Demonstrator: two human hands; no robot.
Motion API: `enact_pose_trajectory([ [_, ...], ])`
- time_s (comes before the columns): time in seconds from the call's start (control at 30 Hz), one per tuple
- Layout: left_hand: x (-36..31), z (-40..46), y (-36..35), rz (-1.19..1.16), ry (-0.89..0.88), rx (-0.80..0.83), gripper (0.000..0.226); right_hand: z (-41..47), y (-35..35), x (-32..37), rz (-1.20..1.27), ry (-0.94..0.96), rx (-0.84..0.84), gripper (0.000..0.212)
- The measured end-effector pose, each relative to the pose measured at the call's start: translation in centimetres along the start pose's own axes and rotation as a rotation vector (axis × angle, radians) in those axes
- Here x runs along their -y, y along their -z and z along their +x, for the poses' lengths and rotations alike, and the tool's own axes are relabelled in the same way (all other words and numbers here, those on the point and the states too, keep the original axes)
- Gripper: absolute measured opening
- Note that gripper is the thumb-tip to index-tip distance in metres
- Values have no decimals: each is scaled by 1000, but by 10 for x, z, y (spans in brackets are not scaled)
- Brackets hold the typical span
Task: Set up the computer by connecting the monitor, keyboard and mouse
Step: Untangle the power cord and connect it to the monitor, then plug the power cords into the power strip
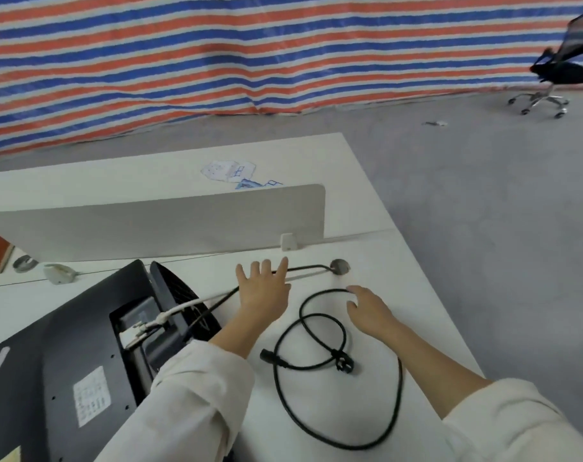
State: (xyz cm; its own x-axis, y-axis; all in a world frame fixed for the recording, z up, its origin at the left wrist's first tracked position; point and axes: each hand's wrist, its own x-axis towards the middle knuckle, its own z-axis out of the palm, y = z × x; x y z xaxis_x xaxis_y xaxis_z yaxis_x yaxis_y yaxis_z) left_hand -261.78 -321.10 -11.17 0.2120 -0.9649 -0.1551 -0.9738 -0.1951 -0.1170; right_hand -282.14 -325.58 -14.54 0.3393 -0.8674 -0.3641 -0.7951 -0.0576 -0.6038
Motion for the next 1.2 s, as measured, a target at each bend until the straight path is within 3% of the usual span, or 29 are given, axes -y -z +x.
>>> enact_pose_trajectory([
  [0.1,-20,-20,4,-130,-126,-127,54,-30,-6,-2,84,-21,-82,40],
  [0.33,-56,-106,-22,-515,-401,-58,39,-145,-56,-25,370,-216,-345,30],
  [0.5,-84,-210,-61,-775,-548,155,43,-260,-125,-56,620,-411,-660,29],
  [0.63,-107,-298,-106,-857,-631,334,42,-342,-197,-89,698,-626,-805,27],
  [0.87,-145,-389,-202,-741,-578,631,37,-415,-315,-151,880,-924,-728,26],
  [1.2,-141,-360,-426,-596,-98,681,34,-377,-496,-249,1145,-1000,-535,28],
])
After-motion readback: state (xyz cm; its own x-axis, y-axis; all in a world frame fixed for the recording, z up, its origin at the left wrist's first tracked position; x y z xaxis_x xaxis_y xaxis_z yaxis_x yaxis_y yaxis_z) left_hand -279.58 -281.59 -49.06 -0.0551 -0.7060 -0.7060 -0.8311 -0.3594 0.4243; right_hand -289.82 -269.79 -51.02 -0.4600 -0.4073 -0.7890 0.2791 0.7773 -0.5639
